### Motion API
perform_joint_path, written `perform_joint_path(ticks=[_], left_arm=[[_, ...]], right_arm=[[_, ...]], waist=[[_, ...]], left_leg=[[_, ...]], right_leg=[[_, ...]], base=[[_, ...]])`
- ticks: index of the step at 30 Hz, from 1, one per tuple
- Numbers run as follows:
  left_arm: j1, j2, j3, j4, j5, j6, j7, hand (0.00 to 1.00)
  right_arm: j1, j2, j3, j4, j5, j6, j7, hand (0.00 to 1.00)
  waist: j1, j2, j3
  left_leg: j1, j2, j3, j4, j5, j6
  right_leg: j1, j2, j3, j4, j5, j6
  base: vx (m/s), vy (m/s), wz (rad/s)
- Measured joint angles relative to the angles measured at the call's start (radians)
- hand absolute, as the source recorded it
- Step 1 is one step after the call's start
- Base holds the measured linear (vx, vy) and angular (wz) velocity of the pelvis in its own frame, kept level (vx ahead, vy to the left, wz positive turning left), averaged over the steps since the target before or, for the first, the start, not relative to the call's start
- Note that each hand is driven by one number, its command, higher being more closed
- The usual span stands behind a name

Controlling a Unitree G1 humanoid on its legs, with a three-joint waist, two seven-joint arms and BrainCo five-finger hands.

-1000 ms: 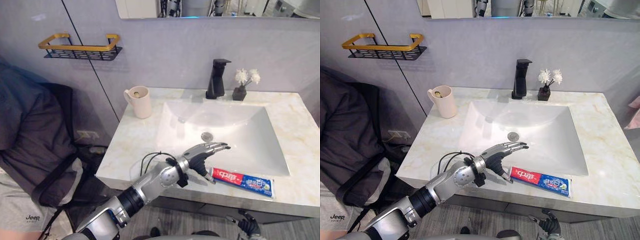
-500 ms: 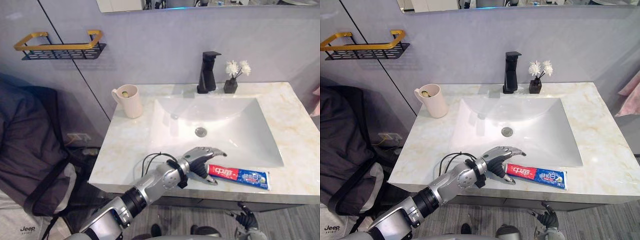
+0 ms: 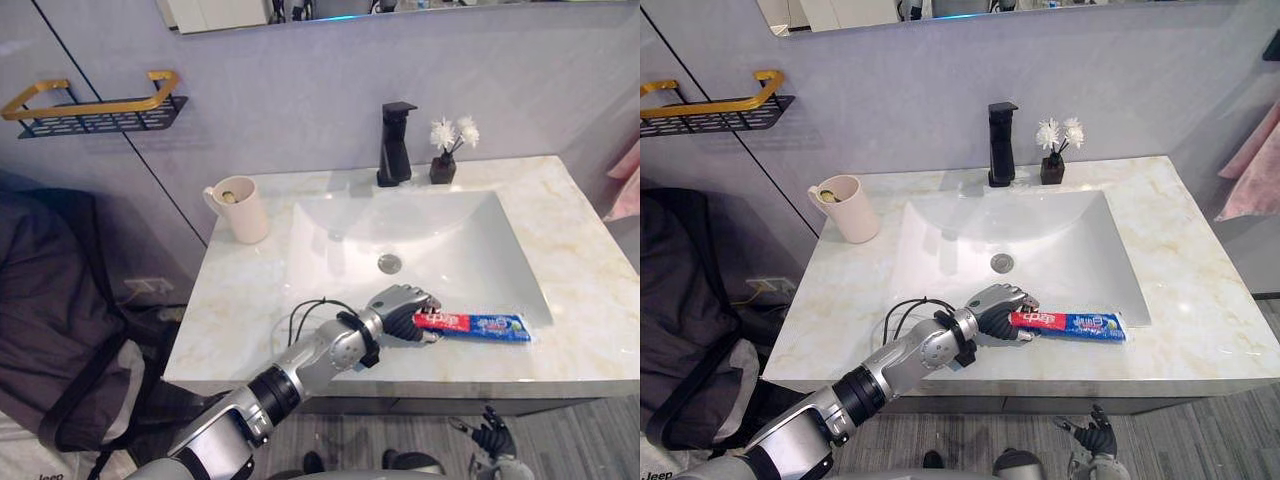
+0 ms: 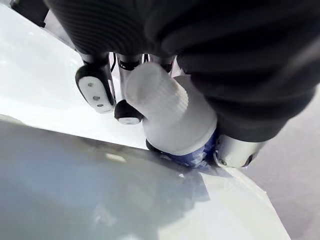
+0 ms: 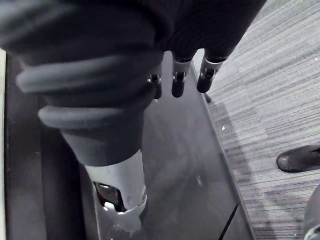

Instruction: Organize washtable

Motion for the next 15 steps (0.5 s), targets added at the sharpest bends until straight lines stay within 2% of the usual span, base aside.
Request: perform_joint_path(ticks=[7, 10, 15], left_arm=[[0.03, 0.027, 0.059, -0.024, -0.014, 0.016, 0.006, 1.0], [0.068, 0.042, 0.101, -0.065, -0.031, 0.03, 0.023, 1.0], [0.135, 0.083, 0.208, -0.203, -0.053, 0.052, 0.039, 1.0]], right_arm=[[0.012, 0.019, -0.111, -0.002, 0.065, 0.0, -0.034, 0.0], [0.045, 0.03, -0.198, -0.037, 0.088, 0.0, -0.062, 0.0], [0.079, 0.055, -0.405, -0.252, 0.105, -0.01, -0.109, 0.0]], waist=[[-0.002, 0.009, -0.001], [-0.003, 0.013, -0.002], [0.001, 0.012, -0.002]], left_leg=[[0.02, 0.014, 0.066, 0.003, -0.021, -0.006], [0.017, 0.018, 0.077, 0.003, -0.026, -0.006], [0.017, 0.026, 0.105, 0.003, -0.031, -0.005]], right_leg=[[-0.005, 0.012, 0.062, -0.005, 0.007, -0.01], [-0.016, 0.018, 0.078, -0.003, 0.007, -0.011], [-0.038, 0.024, 0.107, 0.028, -0.007, -0.006]], base=[[-0.01, -0.011, -0.28], [0.01, -0.018, -0.18], [0.01, -0.022, -0.16]])
